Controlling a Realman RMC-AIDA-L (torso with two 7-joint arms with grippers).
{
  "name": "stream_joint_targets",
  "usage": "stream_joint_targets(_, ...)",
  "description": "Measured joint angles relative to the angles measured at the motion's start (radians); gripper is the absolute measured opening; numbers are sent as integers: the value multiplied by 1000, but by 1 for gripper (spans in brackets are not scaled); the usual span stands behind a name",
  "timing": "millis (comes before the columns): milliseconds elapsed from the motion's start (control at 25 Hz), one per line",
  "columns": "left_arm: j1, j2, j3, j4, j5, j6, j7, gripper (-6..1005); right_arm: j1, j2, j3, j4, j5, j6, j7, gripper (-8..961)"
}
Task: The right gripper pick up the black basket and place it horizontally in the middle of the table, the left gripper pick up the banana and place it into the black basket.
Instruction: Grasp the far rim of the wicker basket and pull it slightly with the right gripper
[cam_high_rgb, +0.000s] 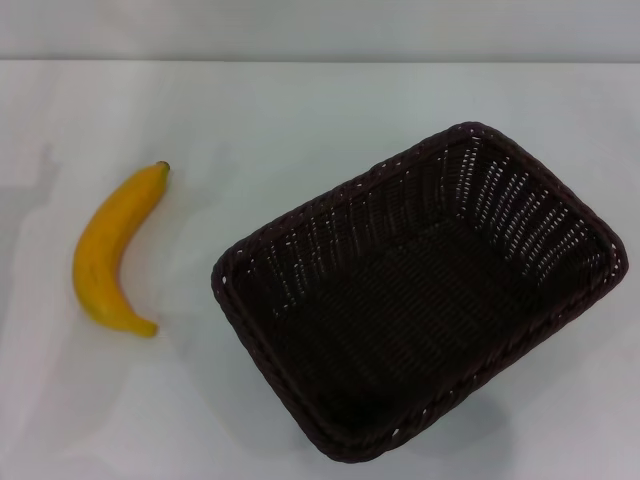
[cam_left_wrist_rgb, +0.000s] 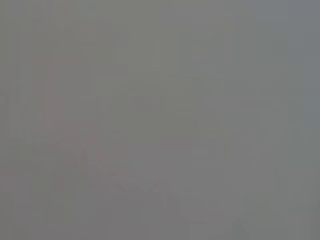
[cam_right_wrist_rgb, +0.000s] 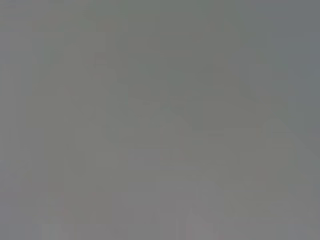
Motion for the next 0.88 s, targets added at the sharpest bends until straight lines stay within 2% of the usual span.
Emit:
stream_joint_targets(320,20,-2,0,30,10,-2,-33,862,-14,-1,-5,-54,-25,40,27,824)
stream_joint_targets(440,19,0,0,31,12,4,-35,861,-8,-11,-6,-87,-87,41,79,818)
stream_joint_targets(560,16,1,0,36,13,4,-36,861,7,-20,-25,-184,-198,43,195,812)
stream_joint_targets(720,27,0,0,47,17,-3,-39,862,38,-44,-99,-386,-372,54,413,803)
stream_joint_targets(880,43,0,0,47,21,-8,-41,861,104,-92,-158,-550,-555,128,665,795)
